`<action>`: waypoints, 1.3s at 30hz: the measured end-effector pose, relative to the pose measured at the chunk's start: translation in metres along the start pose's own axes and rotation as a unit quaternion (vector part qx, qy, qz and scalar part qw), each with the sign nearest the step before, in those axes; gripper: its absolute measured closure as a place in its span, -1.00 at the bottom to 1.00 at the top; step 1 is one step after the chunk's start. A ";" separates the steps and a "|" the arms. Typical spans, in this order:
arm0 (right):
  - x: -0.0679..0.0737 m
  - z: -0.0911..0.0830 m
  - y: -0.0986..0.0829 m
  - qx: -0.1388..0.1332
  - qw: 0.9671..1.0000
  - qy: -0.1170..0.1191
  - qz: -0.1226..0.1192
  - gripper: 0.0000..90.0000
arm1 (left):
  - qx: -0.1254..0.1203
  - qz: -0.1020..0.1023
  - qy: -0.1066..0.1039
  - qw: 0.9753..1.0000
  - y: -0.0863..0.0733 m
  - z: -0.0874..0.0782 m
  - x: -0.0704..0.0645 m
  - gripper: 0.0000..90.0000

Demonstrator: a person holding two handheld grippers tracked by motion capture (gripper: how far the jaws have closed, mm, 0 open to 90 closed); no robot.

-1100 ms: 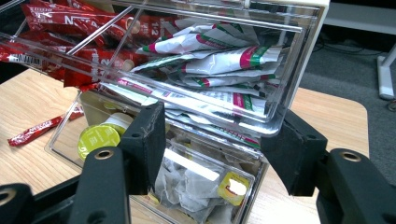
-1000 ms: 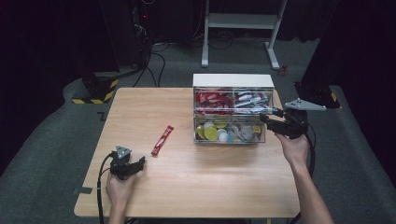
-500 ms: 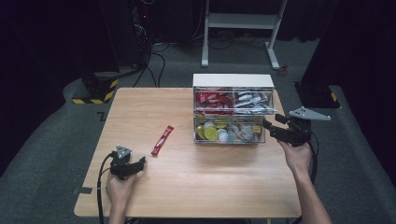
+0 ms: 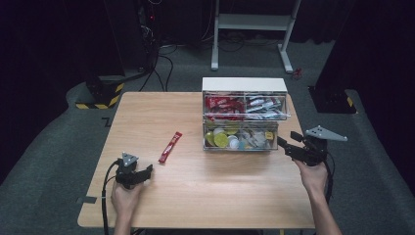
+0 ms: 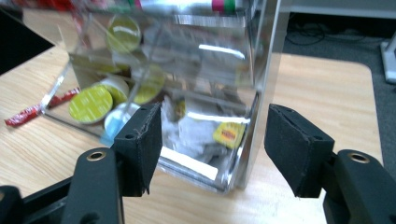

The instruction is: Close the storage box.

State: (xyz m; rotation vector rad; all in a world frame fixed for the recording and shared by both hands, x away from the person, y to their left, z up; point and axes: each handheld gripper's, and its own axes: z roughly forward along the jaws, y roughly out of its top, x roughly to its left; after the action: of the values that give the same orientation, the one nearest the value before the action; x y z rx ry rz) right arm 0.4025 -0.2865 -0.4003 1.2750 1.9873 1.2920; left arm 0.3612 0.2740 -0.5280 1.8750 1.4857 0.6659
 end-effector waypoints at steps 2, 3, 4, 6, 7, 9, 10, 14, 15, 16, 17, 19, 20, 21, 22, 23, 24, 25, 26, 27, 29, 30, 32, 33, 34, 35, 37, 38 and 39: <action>0.000 0.001 -0.004 0.002 1.000 -0.003 0.001 -0.19 | 0.000 0.000 0.000 1.000 0.000 0.000 0.000 -0.33; -0.002 0.004 -0.011 0.004 1.000 -0.003 0.005 -0.19 | 0.000 0.000 0.000 1.000 0.000 0.000 0.000 -0.33; -0.002 0.004 -0.011 0.004 1.000 -0.003 0.005 -0.19 | 0.000 0.000 0.000 1.000 0.000 0.000 0.000 -0.33; -0.004 0.005 -0.015 0.005 1.000 -0.003 0.015 -0.20 | 0.000 0.000 0.000 1.000 0.000 0.000 0.000 -0.33; -0.005 0.006 -0.016 0.004 1.000 -0.004 0.015 -0.20 | 0.000 0.000 0.000 1.000 0.000 0.000 0.000 -0.33; -0.006 0.008 -0.019 0.006 1.000 -0.003 0.018 -0.21 | 0.000 0.000 0.000 1.000 0.000 0.000 0.000 -0.34; -0.006 0.008 -0.020 0.007 1.000 -0.005 0.019 -0.22 | 0.000 0.000 -0.001 1.000 0.000 0.000 0.000 -0.34; -0.006 0.011 -0.029 0.014 1.000 -0.011 0.016 -0.27 | 0.000 0.000 -0.002 1.000 0.000 0.000 0.001 -0.33; -0.005 0.011 -0.032 0.014 1.000 -0.012 0.016 -0.28 | 0.000 0.000 -0.002 1.000 0.000 0.000 0.001 -0.33; -0.005 0.011 -0.032 0.014 1.000 -0.012 0.016 -0.28 | -0.001 0.000 -0.002 1.000 0.001 0.000 0.001 -0.33; -0.005 0.011 -0.034 0.016 1.000 -0.014 0.017 -0.29 | -0.001 0.001 -0.003 1.000 0.001 0.001 0.001 -0.34; -0.005 0.012 -0.039 0.021 1.000 -0.015 0.017 -0.29 | -0.001 0.000 -0.004 1.000 0.001 0.001 0.001 -0.35; -0.005 0.013 -0.042 0.023 0.999 -0.016 0.018 -0.30 | 0.000 0.000 -0.004 1.000 0.001 0.001 0.000 -0.35; -0.005 0.015 -0.047 0.028 0.999 -0.018 0.018 -0.30 | 0.000 0.000 -0.003 1.000 0.001 0.001 0.000 -0.35; -0.005 0.015 -0.047 0.028 0.999 -0.018 0.018 -0.30 | 0.000 0.000 -0.003 1.000 0.001 0.001 0.000 -0.35; -0.005 0.018 -0.051 0.035 0.999 -0.018 0.019 -0.32 | 0.001 0.002 -0.004 1.000 0.001 0.001 0.000 -0.36; -0.004 0.019 -0.053 0.038 0.999 -0.019 0.020 -0.33 | 0.002 0.004 -0.005 1.000 0.001 0.001 0.000 -0.36; -0.004 0.019 -0.053 0.038 0.999 -0.019 0.020 -0.33 | 0.002 0.004 -0.005 1.000 0.001 0.001 0.000 -0.36; -0.004 0.022 -0.056 0.044 0.999 -0.017 0.019 -0.35 | 0.001 0.004 -0.005 1.000 0.001 0.001 0.000 -0.36; -0.003 0.025 -0.059 0.051 0.998 -0.017 0.018 -0.36 | 0.001 0.004 -0.005 1.000 0.001 0.001 0.000 -0.36; -0.004 0.027 -0.060 0.054 0.998 -0.017 0.017 -0.37 | 0.001 0.004 -0.005 1.000 0.001 0.001 0.000 -0.36; -0.004 0.028 -0.062 0.057 0.998 -0.019 0.017 -0.37 | 0.001 0.004 -0.005 1.000 0.001 0.001 0.000 -0.36; -0.005 0.032 -0.065 0.063 0.998 -0.026 0.011 -0.39 | 0.001 0.004 -0.005 1.000 0.001 0.001 0.000 -0.36; -0.006 0.037 -0.068 0.081 0.996 -0.041 0.009 -0.44 | 0.001 0.004 -0.005 1.000 0.001 0.001 0.000 -0.36; -0.006 0.037 -0.068 0.081 0.996 -0.041 0.009 -0.44 | 0.001 0.004 -0.005 1.000 0.001 0.001 0.000 -0.36; -0.006 0.039 -0.069 0.094 0.994 -0.049 0.008 -0.44 | 0.001 0.004 -0.005 1.000 0.001 0.001 0.000 -0.36; -0.008 0.045 -0.072 0.118 0.991 -0.063 0.007 -0.44 | 0.001 0.004 -0.005 1.000 0.001 0.001 0.000 -0.36; -0.008 0.047 -0.072 0.127 0.989 -0.069 0.009 -0.43 | 0.001 0.004 -0.005 1.000 0.001 0.001 0.000 -0.36; -0.009 0.049 -0.073 0.135 0.988 -0.072 0.012 -0.43 | 0.001 0.004 -0.005 1.000 0.001 0.001 0.000 -0.36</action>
State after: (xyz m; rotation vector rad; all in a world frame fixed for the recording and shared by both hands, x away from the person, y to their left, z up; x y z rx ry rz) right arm 0.4108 -0.2814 -0.4884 1.4736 2.0993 0.9337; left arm 0.3621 0.2735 -0.5279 1.8846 1.4743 0.6577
